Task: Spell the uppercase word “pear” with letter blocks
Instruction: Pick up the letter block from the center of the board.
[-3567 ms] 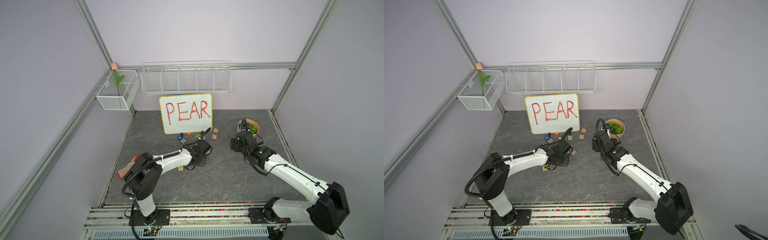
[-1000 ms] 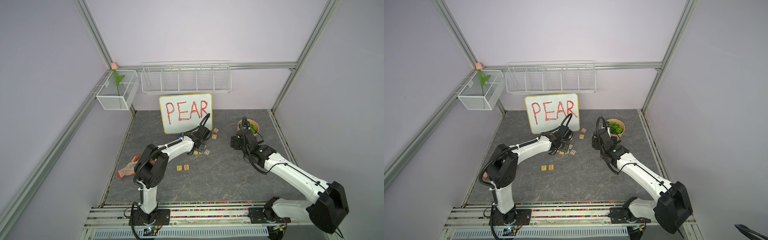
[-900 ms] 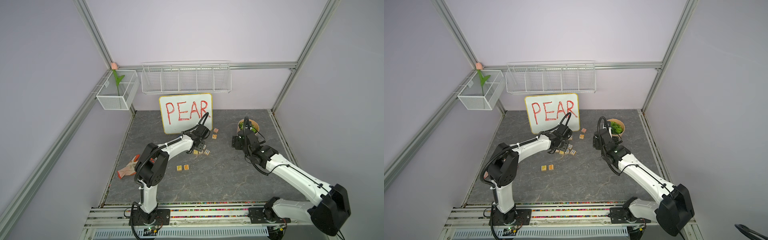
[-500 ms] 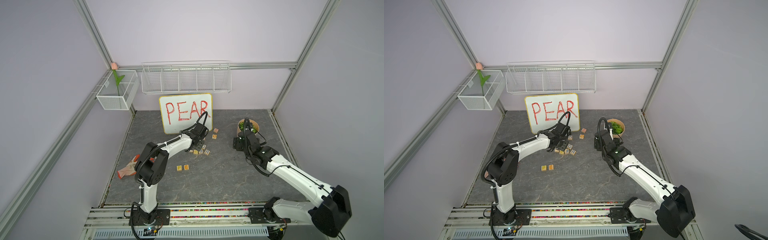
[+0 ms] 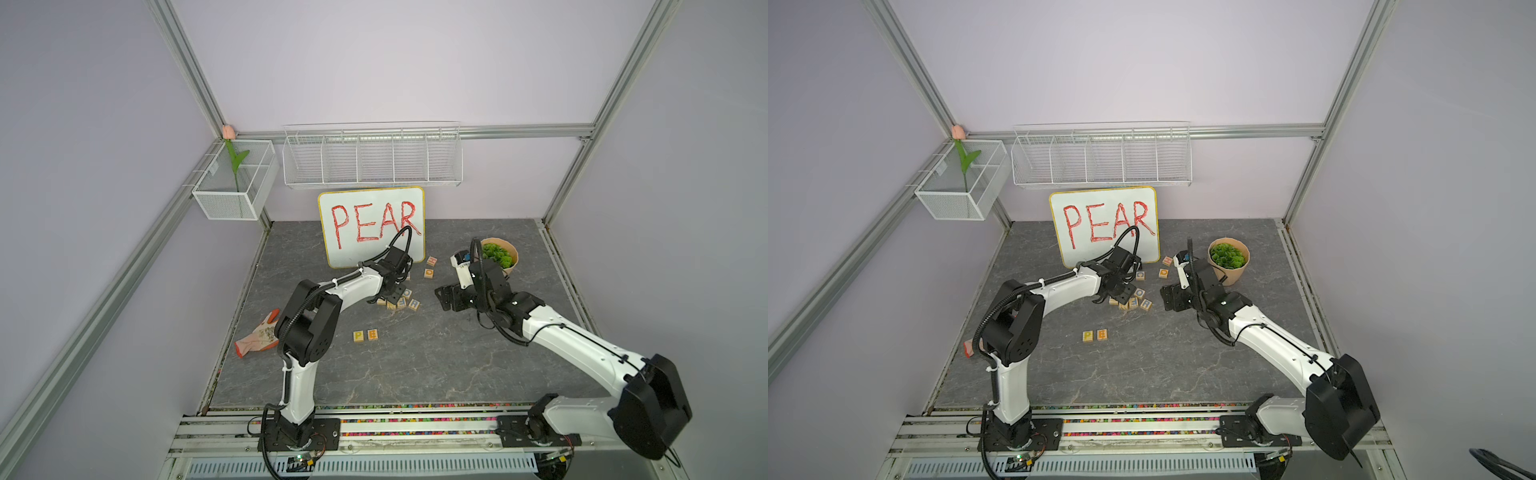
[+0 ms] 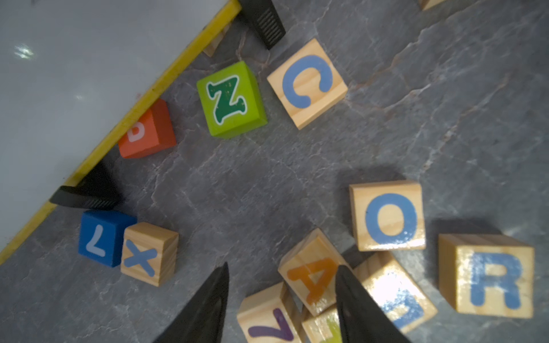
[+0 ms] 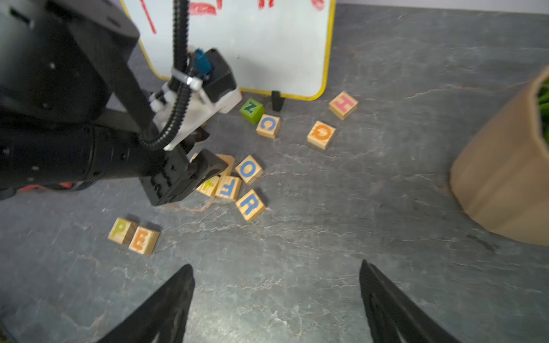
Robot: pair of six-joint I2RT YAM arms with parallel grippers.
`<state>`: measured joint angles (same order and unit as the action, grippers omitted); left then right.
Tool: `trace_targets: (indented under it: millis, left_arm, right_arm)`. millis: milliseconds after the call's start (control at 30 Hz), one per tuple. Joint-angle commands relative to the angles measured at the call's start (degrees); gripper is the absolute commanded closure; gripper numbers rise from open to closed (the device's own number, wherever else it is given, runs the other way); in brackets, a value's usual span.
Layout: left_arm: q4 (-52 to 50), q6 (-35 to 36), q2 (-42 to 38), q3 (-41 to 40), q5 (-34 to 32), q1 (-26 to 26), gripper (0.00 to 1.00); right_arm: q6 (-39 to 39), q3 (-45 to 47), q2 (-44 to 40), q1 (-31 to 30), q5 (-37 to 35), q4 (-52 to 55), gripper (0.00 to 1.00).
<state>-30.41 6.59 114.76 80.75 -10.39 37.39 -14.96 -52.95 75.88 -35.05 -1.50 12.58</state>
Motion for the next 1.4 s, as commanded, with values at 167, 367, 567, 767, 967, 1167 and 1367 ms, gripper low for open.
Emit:
trace_targets:
  millis: [167, 367, 567, 767, 967, 1167, 1367]
  left_arm:
    - [-1.68, 2.37, -0.03, -0.54, 3.11, -0.21, 0.42]
    - [-2.31, 1.64, 0.14, -0.68, 2.95, -0.21, 0.43]
    - [-3.34, 0.47, -0.19, -1.39, 2.62, -0.21, 0.43]
    - [-3.15, -0.89, -1.04, -2.28, 2.59, -0.21, 0.43]
    - [-2.43, -1.60, -1.87, -2.91, 3.89, -0.21, 0.43]
    - [-2.24, -1.36, -0.75, -2.15, 1.42, -0.21, 0.43]
    - [-1.66, -1.29, 1.77, 1.17, -0.92, -0.62, 0.43]
  right_arm:
    - [1.60, -2.52, 4.13, -3.17, 8.10, -3.92, 0.11]
    - [1.60, -3.24, 5.59, -4.28, 7.80, -4.01, 0.11]
    - [1.51, -2.89, 5.35, -4.64, 6.55, -4.03, 0.11]
    - [1.60, -2.86, 5.36, -4.72, 6.06, -4.14, 0.11]
    - [1.60, -2.82, 5.60, -4.72, 5.77, -4.40, 0.11]
    - [1.73, -2.64, 5.60, -4.77, 5.37, -4.49, 0.11]
    - [1.78, -2.73, 5.53, -4.72, 4.97, -4.32, 0.11]
